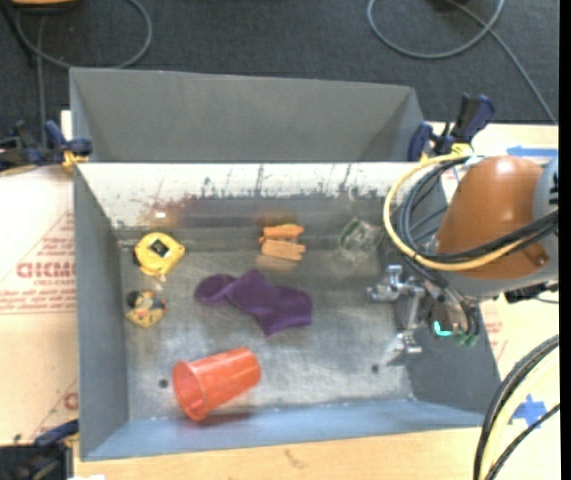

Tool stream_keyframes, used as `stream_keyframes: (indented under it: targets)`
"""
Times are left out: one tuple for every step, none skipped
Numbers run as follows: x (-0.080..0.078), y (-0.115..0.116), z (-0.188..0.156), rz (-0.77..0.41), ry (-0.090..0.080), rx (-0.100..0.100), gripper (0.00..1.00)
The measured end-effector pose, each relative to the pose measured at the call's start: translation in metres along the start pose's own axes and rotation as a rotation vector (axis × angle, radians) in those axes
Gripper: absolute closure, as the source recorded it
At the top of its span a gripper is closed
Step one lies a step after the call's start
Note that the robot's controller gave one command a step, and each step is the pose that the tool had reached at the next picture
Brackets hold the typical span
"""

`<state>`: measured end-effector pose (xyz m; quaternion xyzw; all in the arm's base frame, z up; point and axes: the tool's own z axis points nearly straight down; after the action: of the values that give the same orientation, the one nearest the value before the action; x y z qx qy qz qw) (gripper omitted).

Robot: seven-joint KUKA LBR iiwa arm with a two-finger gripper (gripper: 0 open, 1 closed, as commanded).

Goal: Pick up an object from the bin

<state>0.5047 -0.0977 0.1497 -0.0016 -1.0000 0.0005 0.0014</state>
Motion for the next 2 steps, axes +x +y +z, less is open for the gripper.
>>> stream_keyframes:
  targets:
    - [-0.002, 0.0, -0.002, -0.003, -0.006, 0.001, 0.0]
    - [-0.016, 0.019, 0.009, -0.068, -0.009, 0.004, 0.0]
